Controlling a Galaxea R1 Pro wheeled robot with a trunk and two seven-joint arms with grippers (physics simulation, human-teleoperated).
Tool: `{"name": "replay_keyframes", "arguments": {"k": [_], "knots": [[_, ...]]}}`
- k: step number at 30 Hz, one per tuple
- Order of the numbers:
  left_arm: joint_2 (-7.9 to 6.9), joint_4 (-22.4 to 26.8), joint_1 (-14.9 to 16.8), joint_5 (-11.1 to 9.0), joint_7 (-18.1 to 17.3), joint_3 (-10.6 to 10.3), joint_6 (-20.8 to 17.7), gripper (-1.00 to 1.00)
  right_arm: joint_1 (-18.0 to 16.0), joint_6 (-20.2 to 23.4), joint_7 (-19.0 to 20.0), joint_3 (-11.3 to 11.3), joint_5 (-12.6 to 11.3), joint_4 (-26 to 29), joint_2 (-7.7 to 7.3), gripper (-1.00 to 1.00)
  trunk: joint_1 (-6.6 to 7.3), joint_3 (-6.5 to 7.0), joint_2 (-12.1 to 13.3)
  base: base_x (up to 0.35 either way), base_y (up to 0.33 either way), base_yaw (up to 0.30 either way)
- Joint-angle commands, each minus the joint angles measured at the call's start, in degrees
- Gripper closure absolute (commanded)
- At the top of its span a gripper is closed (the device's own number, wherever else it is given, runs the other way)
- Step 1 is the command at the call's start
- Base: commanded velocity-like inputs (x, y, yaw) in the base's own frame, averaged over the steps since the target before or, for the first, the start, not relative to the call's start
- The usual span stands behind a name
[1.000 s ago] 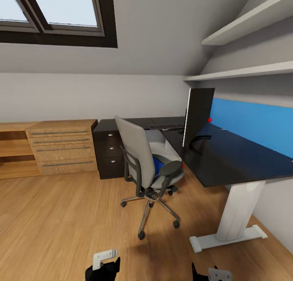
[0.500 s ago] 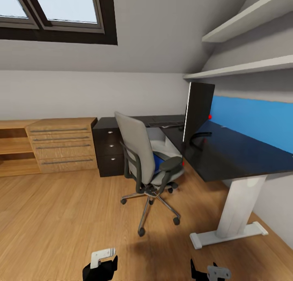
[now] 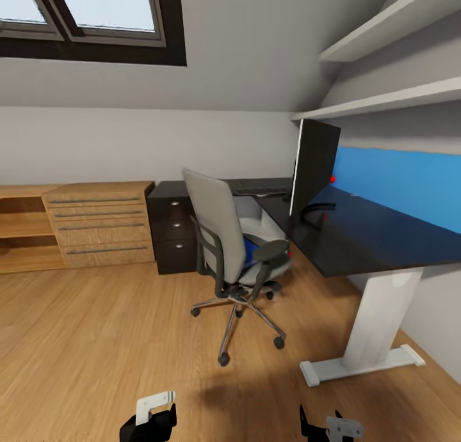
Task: In the bedroom, organize the workspace by keeping the computer under the desk, ensuring the monitor is on the desk, placing the keyboard on the desk next to the monitor, placing the mouse on the desk next to the keyboard, moving the folder from the swivel chair onto the desk next to the mouse, stacking the notebook on top of the folder with the pen on top of the notebook, and positioning the swivel chair next to the desk.
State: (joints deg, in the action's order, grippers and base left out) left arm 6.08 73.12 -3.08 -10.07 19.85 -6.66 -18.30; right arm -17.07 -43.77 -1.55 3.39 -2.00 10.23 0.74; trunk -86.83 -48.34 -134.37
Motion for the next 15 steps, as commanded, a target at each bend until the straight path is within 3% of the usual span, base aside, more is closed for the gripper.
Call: {"name": "replay_keyframes", "arguments": {"k": [1,10,11,12,15], "knots": [[-0.02,0.1,0.01,-0.57,0.44,-0.11,-0.16,-1.0,-0.03,-0.17,0.15,0.3,-0.02,-0.02,0.03,-1.0,-0.22,-0.23,-0.44,0.0,0.0,0.137],[0.16,0.1,0.01,-0.66,0.46,-0.25,-0.37,-1.0,-0.01,-0.17,0.06,0.3,-0.02,-0.03,0.05,-1.0,-2.2,-1.85,-4.05,0.0,0.0,0.23],[0.44,0.12,0.01,-0.69,0.46,-0.33,-0.48,-1.0,0.0,-0.17,0.06,0.27,-0.02,-0.03,0.03,-1.0,-2.42,-2.03,-4.45,0.0,0.0,0.265],[1.87,1.77,0.01,-0.64,0.59,-0.41,-0.62,-1.0,-0.03,-0.17,0.06,0.24,-0.02,-0.07,0.04,-1.0,-2.63,-2.21,-4.85,0.0,0.0,0.266],[2.94,5.18,0.01,-0.58,1.92,-0.46,-1.1,-1.0,-0.03,-0.12,0.06,0.22,-0.02,-0.1,0.02,-1.0,-3.29,-2.74,-6.05,0.0,0.0,0.23]]}}
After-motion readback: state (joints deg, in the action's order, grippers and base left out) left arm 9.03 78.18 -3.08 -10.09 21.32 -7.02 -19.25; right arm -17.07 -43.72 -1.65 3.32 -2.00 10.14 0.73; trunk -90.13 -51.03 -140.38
